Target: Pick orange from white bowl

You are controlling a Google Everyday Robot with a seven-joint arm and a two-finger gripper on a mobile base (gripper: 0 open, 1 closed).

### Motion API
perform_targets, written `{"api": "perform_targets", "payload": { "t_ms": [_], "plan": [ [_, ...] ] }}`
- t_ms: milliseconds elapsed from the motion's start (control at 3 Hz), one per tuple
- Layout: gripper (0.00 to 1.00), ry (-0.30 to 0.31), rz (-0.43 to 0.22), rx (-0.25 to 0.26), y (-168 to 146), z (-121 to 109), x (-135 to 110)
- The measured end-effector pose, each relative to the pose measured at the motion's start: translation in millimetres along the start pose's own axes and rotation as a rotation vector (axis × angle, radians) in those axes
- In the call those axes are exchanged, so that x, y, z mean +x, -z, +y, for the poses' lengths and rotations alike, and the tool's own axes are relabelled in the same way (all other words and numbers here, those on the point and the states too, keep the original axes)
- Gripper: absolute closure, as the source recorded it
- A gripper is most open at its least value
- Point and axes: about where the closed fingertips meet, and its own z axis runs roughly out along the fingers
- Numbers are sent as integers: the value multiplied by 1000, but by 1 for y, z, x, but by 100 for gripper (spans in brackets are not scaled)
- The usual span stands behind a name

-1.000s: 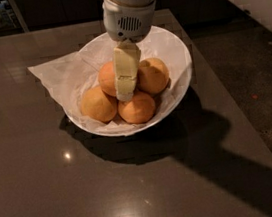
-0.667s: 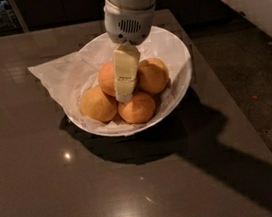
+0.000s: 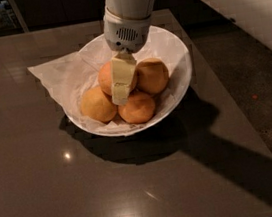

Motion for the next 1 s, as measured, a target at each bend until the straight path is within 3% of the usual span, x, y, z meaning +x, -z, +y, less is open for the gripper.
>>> {"api": "perform_targets", "payload": {
  "t_ms": [333,667,1000],
  "plan": [
    [37,2,-9,9,0,-2,-3],
    [61,2,-9,9,0,-2,-3],
    [98,109,-155,92,38,29,-10]
  ]
}}
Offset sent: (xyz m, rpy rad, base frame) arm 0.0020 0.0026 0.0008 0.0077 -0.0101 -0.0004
